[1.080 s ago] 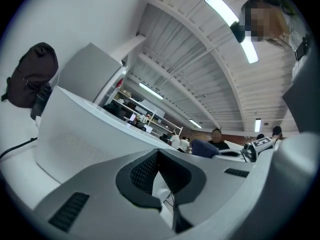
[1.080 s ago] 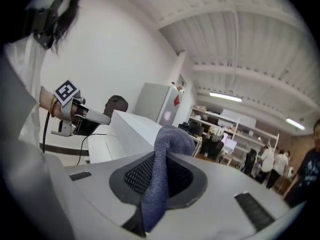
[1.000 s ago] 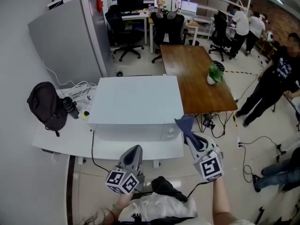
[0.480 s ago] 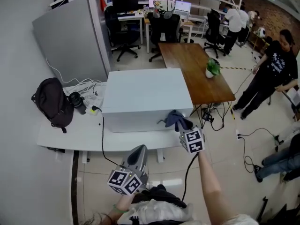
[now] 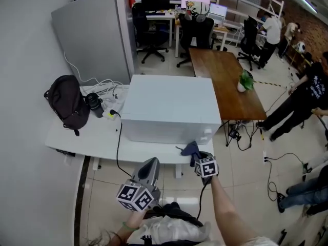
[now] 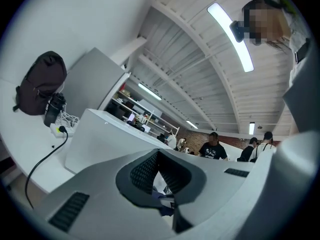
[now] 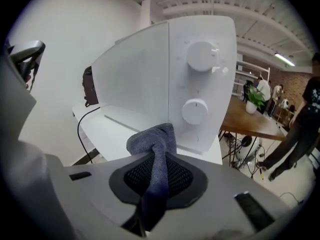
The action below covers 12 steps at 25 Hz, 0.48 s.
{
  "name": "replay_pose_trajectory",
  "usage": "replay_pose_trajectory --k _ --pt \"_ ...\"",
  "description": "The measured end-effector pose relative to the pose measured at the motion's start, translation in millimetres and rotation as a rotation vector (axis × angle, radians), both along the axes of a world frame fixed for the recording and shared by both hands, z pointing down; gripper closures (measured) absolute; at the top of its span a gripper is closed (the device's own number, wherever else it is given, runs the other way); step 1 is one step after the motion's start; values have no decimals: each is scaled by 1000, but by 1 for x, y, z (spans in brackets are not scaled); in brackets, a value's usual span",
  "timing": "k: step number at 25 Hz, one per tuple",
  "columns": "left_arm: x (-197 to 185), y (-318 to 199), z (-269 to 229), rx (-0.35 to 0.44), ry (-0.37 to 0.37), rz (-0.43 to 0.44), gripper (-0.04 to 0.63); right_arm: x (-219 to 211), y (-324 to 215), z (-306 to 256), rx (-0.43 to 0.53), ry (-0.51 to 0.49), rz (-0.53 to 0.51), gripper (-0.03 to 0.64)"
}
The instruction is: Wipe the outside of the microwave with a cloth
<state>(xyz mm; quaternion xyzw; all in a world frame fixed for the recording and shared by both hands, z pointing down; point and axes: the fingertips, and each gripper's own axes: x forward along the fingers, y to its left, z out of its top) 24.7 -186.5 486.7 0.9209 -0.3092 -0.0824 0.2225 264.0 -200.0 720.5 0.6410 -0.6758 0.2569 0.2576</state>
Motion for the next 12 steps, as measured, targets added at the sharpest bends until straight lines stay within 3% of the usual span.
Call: replay_pose_trajectory --k 3,9,12 --pt "-6 -2 5 -16 -12 -26 606 -3 2 -19 49 -23 -8 543" --pt "-10 -5 4 -19 -26 -47 606 -48 -15 -233 510 93 -188 543" --pt "-11 -6 2 -17 -18 -52 606 -65 -39 -277 596 179 -256 541"
